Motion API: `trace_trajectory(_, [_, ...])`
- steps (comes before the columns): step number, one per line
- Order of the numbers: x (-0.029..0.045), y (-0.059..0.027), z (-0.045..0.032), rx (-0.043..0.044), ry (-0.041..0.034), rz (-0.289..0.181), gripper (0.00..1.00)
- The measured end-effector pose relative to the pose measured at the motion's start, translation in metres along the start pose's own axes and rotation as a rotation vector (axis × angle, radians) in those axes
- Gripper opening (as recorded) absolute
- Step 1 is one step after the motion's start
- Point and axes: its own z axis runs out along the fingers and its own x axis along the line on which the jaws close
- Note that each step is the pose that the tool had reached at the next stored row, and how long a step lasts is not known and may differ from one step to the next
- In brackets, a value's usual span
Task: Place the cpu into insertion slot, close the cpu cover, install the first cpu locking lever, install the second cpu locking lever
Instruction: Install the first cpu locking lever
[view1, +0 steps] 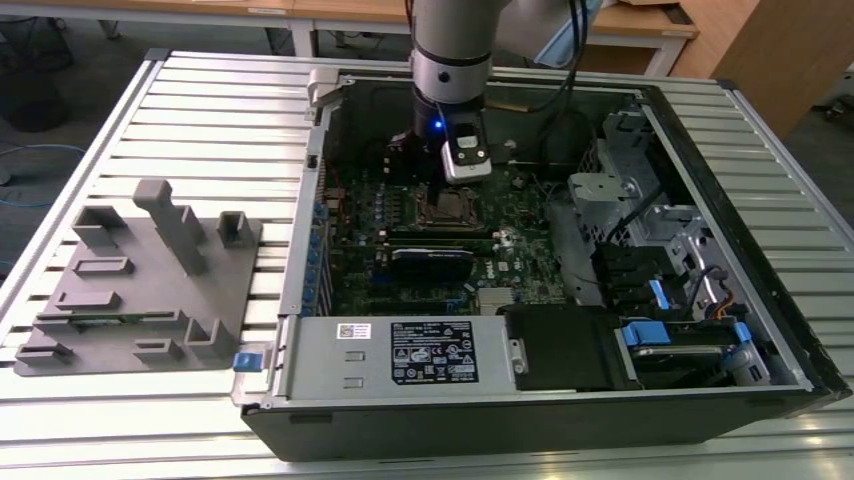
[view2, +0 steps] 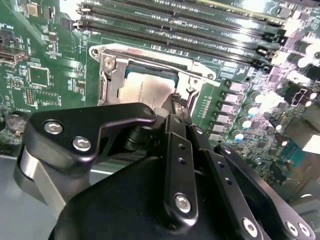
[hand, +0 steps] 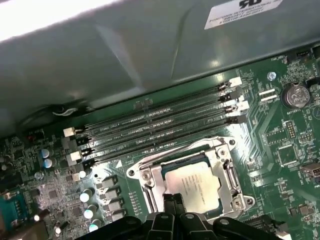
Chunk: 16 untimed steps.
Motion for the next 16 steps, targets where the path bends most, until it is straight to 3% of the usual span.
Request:
trace_trajectory(3, [0.0001, 0.0, 0.0002, -0.0009, -0.0038, 0.0, 0.11])
trace_trajectory(5, [0.0001, 0.0, 0.0008, -0.006, -0.0198, -0.005, 0.11])
trace_trajectory(8, [0.0, 0.0, 0.0015, -0.0176, -0.0536, -0.014, 0.11])
trace_trajectory(9, [-0.0008, 0.0003, 0.0016, -0.0194, -0.0588, -0.018, 0.11])
trace_trajectory(14, [-0.0106, 0.0035, 0.002, -0.0201, -0.0586, -0.036, 0.11])
trace_trajectory(16, [-0.013, 0.0042, 0.002, -0.0188, -0.0544, -0.041, 0.11])
